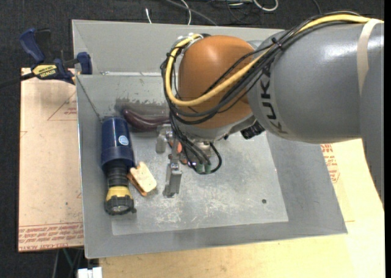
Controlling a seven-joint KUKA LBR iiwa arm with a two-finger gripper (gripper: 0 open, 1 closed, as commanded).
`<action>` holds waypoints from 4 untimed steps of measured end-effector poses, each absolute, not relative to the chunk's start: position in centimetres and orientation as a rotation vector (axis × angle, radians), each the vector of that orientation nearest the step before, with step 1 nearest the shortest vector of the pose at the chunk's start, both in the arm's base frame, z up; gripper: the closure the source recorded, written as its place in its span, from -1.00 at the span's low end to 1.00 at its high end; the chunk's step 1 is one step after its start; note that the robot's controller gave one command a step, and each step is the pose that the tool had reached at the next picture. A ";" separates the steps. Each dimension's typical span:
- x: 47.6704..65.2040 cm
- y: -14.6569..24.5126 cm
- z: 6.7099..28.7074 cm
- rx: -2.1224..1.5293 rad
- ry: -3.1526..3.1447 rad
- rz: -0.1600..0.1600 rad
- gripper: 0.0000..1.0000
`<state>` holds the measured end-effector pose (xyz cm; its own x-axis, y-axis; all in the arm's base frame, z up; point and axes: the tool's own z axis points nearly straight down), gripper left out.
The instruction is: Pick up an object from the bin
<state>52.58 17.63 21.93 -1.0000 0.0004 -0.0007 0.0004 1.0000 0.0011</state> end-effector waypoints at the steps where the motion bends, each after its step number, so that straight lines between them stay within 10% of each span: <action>1: 53.6 18.5 12.3 0.334 3.124 0.003 -1.00; 2: 54.4 20.3 15.5 0.388 3.110 0.008 -1.00; 3: 52.6 20.1 11.0 0.483 3.111 -0.001 -1.00; 4: 54.4 18.2 7.0 0.794 3.024 0.018 -1.00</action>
Offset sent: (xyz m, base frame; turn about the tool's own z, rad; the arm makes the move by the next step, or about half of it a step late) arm 0.0186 0.0283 -0.0593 0.2526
